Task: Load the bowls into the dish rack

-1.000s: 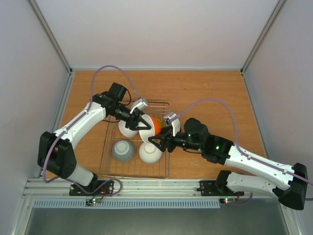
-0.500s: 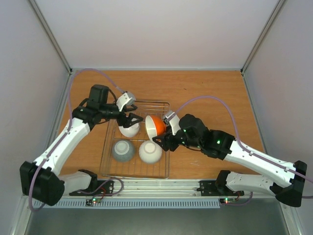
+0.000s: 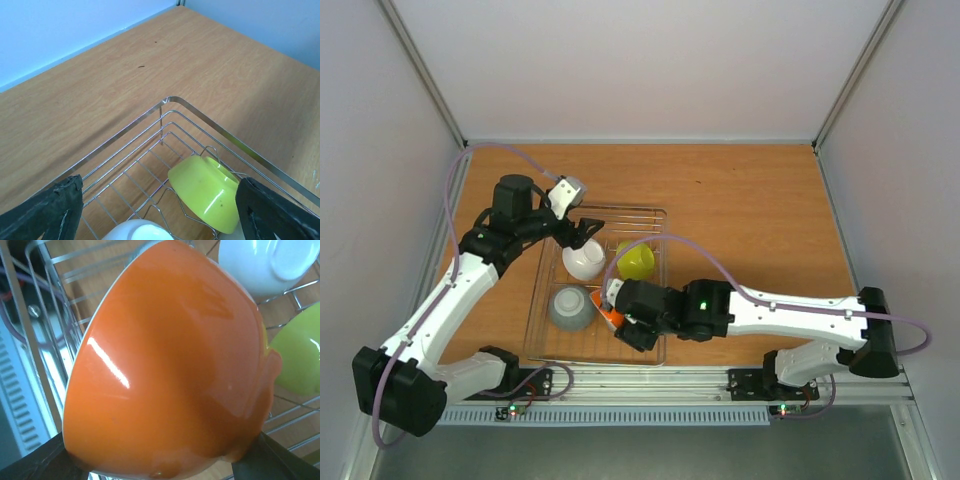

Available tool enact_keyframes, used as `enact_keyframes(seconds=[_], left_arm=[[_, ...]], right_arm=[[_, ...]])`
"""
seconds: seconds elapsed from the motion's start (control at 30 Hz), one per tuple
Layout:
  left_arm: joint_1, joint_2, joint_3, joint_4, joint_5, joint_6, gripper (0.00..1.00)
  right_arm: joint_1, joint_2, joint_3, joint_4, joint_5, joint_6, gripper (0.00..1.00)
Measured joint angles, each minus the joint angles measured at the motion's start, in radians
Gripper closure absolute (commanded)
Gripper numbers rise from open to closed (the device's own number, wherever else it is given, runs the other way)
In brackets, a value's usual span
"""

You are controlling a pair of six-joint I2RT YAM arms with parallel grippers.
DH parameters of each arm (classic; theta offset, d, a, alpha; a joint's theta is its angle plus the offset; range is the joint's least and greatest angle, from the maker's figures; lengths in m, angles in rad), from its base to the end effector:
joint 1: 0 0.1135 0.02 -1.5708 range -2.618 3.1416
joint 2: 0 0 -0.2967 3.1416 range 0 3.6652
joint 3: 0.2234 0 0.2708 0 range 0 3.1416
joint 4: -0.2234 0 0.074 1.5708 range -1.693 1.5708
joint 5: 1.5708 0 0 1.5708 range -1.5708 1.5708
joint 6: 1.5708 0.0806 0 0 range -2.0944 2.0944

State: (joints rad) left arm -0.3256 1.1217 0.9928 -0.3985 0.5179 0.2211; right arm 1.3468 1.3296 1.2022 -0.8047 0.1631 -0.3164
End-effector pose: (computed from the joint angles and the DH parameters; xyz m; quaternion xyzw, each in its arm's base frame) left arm 0.2575 -0.1290 0.3338 0.3491 0.7725 -0.2469 0.4695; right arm 0.0817 0.2996 0.3043 -0.6821 0.6564 0.0869 0.3104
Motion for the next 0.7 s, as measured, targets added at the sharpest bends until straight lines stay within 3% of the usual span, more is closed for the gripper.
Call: enact_keyframes(seconds=[0.23,0.7], left_arm=[[0.002,0.005,0.0,0.008,-0.029,-0.008,0.16],[0.005,0.016,0.0,0.01,-0.037,-0.01,0.15]], right_arm=[[0.045,0.086,0.006,-0.071,0.064,-0.05,0.99],[0.079,0.28,0.092,-0.048,0.111,-0.1,0.99]])
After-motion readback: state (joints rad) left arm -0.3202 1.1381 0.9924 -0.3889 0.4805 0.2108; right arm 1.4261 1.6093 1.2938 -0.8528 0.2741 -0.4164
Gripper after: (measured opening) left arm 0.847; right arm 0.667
